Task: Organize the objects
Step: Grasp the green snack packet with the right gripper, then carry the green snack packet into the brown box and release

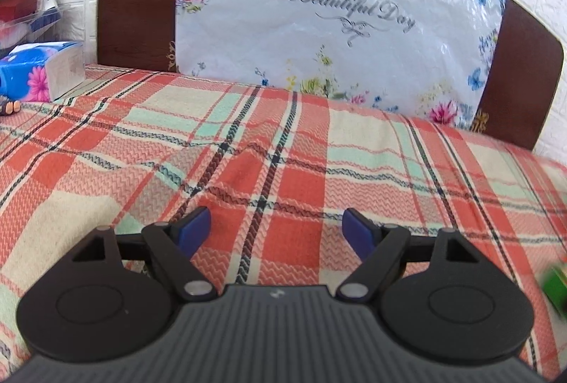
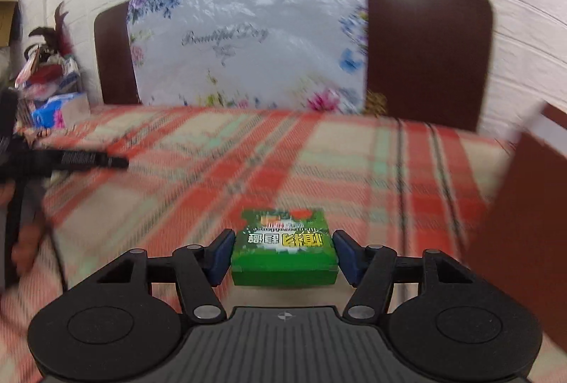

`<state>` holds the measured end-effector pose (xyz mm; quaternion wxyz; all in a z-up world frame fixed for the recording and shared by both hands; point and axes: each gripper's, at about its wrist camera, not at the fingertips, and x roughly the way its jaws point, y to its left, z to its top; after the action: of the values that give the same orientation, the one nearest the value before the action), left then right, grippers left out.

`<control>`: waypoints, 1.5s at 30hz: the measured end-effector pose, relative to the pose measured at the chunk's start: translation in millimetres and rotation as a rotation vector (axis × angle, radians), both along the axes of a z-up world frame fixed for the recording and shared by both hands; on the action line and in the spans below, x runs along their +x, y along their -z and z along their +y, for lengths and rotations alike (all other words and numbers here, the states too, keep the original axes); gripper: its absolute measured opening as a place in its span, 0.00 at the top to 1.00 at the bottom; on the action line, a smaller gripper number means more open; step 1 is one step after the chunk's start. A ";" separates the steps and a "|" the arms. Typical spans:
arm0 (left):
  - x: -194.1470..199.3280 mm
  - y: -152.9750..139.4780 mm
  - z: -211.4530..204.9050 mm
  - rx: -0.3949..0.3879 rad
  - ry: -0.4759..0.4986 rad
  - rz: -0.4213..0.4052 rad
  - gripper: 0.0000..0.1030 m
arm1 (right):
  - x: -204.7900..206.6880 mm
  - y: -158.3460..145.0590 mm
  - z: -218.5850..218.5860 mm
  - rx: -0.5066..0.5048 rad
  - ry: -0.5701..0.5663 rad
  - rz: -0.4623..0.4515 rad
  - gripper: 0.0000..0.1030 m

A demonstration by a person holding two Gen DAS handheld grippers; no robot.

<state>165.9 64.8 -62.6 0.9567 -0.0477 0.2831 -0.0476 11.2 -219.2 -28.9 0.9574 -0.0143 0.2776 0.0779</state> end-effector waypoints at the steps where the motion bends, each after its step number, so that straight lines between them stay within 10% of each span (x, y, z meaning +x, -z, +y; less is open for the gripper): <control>1: 0.7 -1.8 -3.6 0.019 0.010 0.011 0.20 | -15.2 4.0 -4.9 -0.011 0.005 0.015 0.41; 15: -71.6 -84.1 -157.2 -0.135 0.503 0.121 0.26 | -73.7 -2.8 -20.9 -0.009 0.028 -0.039 0.23; 27: -80.4 -25.9 -171.0 -0.179 0.454 0.418 0.26 | -38.1 14.1 -11.3 -0.066 -0.010 0.016 0.25; 35: -78.6 -36.8 -187.8 -0.151 0.508 0.389 0.53 | -28.6 13.5 -15.1 -0.045 -0.019 0.006 0.44; 45: -94.7 -136.8 -254.6 -0.063 0.719 0.058 0.54 | -40.9 -57.7 -63.8 -0.105 0.151 -0.314 0.43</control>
<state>71.3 -189.7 74.2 0.8684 0.0240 0.3073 -0.3885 -29.7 -283.0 28.7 0.9900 -0.0556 0.1287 -0.0119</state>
